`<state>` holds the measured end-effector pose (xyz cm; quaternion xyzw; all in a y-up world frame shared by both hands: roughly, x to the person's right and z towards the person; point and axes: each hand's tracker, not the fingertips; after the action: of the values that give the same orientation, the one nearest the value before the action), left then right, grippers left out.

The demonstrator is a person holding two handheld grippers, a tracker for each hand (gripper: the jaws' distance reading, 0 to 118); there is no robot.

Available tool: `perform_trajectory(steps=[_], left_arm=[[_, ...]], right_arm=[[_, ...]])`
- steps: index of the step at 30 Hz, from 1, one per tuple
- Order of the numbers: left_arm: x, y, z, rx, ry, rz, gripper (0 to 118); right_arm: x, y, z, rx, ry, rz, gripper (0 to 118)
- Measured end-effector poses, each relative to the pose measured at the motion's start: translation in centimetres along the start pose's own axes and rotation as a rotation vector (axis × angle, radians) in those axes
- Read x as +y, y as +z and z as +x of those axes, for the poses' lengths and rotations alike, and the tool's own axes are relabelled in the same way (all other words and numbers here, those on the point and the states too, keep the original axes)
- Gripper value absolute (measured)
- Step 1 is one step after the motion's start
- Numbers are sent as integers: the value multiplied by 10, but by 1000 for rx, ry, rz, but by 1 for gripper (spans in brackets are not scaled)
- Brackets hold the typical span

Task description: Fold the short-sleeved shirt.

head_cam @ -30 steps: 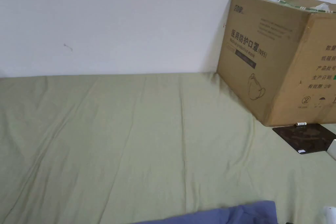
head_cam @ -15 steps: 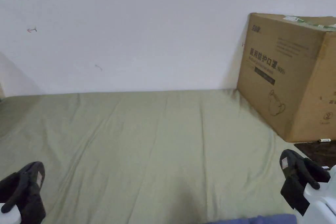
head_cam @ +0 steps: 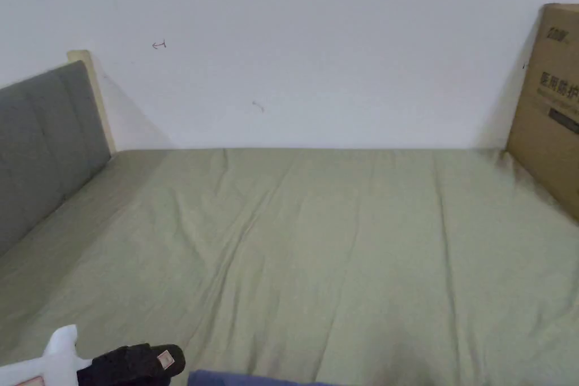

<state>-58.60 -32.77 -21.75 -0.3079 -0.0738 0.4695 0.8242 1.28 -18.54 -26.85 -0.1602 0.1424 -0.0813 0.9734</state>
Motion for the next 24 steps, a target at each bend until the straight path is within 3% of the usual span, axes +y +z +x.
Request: perform_trajectory(steps=[1,2,3,8,10,13,14,15,17,19,20,24], left_arm=[[-5,-4,-8,6,-8,8,69],[-4,-8,-24,1,0,8,101],[-5,-15,-37,10,31,-9,118],[-22,-65,-81,-131,217,-125,118],[-21,-82,-109,-209,237,-206,118],[-26,-107,-92,-365,240,-266,118],[-29,-121,-90,-390,266,-320,114],[-31,-130,-88,-359,252,-349,95],[-29,-129,-95,-268,188,-255,3],[-35,-136,-114,83,132,-255,3],[-41,-131,-120,-220,251,-218,3],[-37,-100,-55,84,4,-177,4]], right_arm=[[-2,-2,0,-5,-15,-20,0],[-4,-5,-1,-14,-34,-51,0],[-5,-8,-2,-23,-41,-83,0],[-8,-17,-8,-48,-36,-148,0],[-8,-20,-11,-56,-30,-163,0],[-9,-28,-20,-53,-25,-193,0],[-9,-31,-23,-47,-26,-206,0],[-9,-34,-26,-39,-27,-218,0],[-10,-38,-31,-20,-33,-233,0],[-11,-40,-35,-5,-41,-241,0],[-11,-41,-37,5,-43,-245,0],[-10,-41,-40,29,-27,-263,0]])
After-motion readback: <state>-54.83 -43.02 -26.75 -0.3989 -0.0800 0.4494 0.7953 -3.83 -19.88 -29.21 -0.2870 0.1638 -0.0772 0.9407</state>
